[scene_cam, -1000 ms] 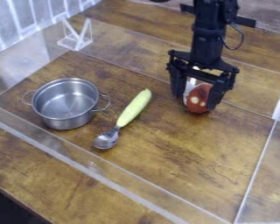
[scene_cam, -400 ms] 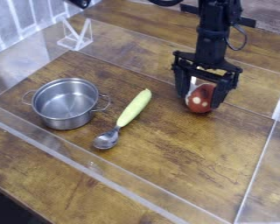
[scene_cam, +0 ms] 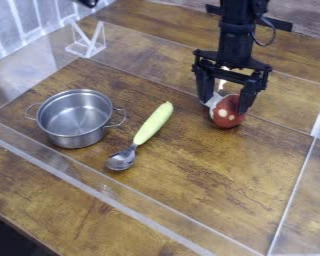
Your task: Put the mushroom in the silver pot
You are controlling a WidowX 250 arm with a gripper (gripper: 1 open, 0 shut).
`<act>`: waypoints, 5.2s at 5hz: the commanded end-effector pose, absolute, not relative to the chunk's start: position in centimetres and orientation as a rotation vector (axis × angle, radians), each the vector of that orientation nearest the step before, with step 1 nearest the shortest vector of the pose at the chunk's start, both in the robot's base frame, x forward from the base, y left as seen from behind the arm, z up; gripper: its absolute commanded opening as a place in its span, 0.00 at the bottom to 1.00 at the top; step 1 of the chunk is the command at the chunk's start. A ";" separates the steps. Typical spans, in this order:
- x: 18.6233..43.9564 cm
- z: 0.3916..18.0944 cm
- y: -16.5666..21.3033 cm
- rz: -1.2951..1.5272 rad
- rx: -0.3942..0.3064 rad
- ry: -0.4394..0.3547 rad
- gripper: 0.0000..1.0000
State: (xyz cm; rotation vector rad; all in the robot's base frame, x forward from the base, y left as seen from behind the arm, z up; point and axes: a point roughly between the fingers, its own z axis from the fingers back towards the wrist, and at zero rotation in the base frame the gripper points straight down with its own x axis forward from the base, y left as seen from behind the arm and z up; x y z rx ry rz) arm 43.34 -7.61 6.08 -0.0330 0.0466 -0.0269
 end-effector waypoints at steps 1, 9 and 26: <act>44.5 8.0 -6.7 0.005 -0.040 -0.012 1.00; 42.9 13.7 -5.8 0.052 -0.063 -0.045 0.00; 32.1 12.2 10.1 0.548 0.067 -0.061 1.00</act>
